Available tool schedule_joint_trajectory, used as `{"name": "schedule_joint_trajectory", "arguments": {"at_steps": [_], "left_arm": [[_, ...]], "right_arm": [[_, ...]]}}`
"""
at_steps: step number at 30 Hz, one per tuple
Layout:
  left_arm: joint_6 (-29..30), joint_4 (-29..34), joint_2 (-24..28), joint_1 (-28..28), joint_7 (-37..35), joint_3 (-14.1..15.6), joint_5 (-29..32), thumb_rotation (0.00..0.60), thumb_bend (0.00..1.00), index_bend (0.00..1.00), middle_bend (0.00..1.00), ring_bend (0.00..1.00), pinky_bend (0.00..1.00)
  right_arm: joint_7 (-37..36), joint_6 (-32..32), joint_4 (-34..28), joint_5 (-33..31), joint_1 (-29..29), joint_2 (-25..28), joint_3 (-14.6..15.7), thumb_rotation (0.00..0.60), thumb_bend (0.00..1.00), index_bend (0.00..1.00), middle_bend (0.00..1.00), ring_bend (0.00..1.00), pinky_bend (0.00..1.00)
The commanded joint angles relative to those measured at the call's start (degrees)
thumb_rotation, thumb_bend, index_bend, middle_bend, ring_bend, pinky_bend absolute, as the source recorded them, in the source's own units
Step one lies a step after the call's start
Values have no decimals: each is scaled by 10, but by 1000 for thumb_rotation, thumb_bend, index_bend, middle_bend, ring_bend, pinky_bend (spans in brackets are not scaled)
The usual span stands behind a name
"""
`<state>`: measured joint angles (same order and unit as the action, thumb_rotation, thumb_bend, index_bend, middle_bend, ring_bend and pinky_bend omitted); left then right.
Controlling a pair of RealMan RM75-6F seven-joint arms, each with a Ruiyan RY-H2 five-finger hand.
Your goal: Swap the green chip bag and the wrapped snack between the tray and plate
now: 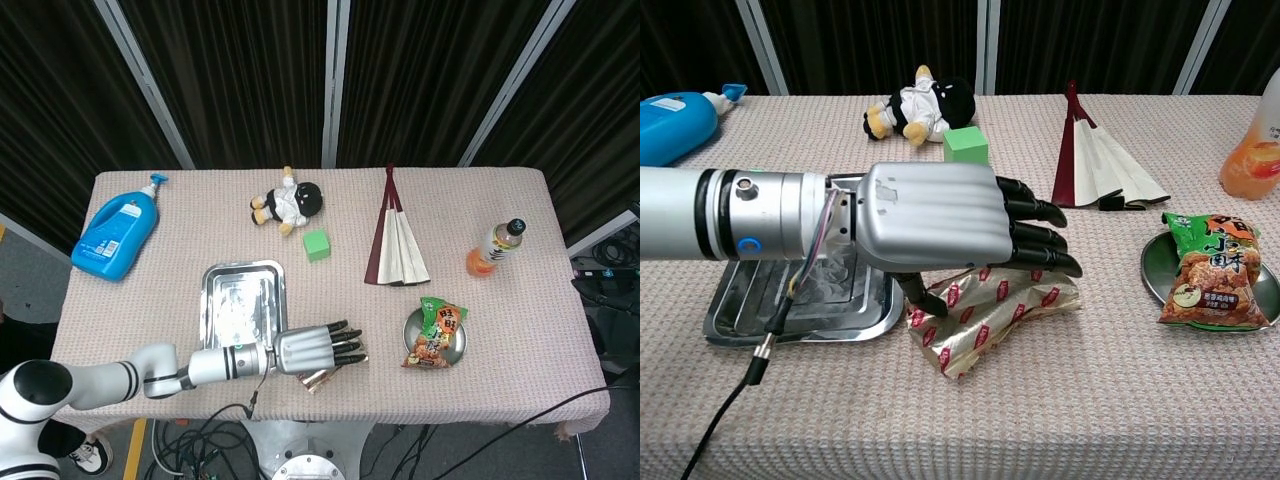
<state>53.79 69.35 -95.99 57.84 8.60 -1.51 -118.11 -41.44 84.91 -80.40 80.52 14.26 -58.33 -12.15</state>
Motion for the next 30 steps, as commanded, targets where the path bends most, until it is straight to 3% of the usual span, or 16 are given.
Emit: {"name": "schedule_joint_trajectory", "arguments": {"at_steps": [1, 15, 23, 30], "left_arm": [[1, -18, -10, 8, 8, 5, 6, 600, 36, 112, 157, 75, 216], [44, -31, 5, 22, 34, 27, 14, 600, 38, 126, 137, 64, 213], [42, -73, -26, 34, 28, 41, 21, 600, 39, 99, 55, 17, 183], [62, -92, -37, 35, 19, 62, 17, 600, 39, 85, 44, 11, 177]], "right_arm": [[-3, 0, 3, 2, -2, 0, -2, 600, 0, 0, 62, 0, 3], [-7, -13, 7, 8, 1, -5, -10, 600, 0, 0, 59, 0, 3], [-5, -18, 3, 9, 1, -1, -13, 600, 0, 0, 57, 0, 3], [-10, -25, 10, 2, 1, -3, -17, 600, 0, 0, 57, 0, 3]]}}
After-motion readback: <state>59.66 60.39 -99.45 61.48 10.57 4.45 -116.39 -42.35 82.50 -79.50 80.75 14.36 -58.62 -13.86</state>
